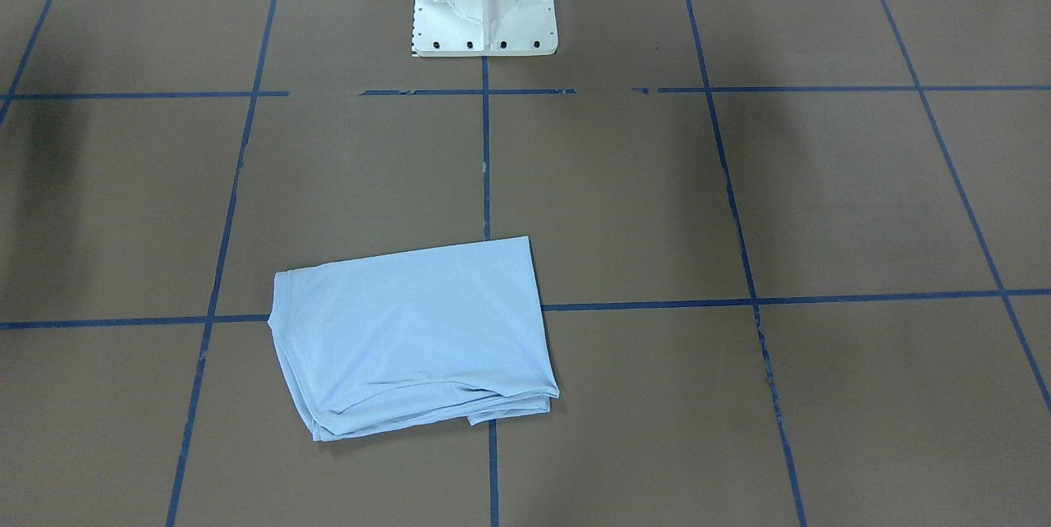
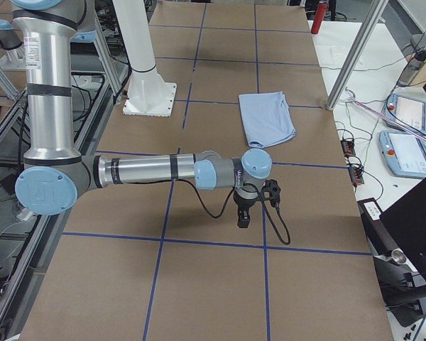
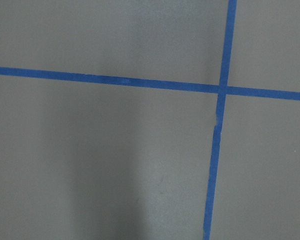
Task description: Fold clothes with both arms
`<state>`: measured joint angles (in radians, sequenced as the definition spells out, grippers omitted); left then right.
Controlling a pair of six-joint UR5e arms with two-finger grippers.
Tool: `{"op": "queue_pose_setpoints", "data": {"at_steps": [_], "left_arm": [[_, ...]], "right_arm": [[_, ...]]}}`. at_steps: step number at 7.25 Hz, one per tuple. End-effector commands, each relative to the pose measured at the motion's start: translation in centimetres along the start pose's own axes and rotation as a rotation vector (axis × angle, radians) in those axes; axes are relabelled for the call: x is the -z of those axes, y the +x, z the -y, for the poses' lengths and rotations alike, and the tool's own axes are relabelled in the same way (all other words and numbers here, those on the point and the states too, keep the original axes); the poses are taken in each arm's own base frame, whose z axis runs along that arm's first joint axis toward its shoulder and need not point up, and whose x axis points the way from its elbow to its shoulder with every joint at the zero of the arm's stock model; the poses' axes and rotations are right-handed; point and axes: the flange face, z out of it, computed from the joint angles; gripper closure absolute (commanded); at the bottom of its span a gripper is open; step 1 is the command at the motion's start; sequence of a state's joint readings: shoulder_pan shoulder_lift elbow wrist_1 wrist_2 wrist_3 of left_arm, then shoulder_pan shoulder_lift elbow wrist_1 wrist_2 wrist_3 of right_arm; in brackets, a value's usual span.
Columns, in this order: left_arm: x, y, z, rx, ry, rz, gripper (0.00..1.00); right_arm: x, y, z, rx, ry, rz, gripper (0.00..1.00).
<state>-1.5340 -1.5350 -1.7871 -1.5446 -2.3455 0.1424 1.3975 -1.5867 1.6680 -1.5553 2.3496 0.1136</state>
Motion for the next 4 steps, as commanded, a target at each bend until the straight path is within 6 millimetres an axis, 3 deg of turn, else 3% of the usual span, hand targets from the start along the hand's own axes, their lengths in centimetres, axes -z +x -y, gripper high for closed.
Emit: {"op": "queue_pose_setpoints", "data": {"at_steps": [1, 4], "left_arm": [[0.11, 0.08, 0.12, -0.001, 0.002, 0.002, 0.0], [0.16, 0.12, 0.12, 0.002, 0.002, 0.002, 0.0]], "right_arm": [[0.01, -0.02, 0.03, 0.001, 0.001, 0.001, 0.0], [0.01, -0.02, 0.03, 0.001, 0.001, 0.001, 0.0]]}}
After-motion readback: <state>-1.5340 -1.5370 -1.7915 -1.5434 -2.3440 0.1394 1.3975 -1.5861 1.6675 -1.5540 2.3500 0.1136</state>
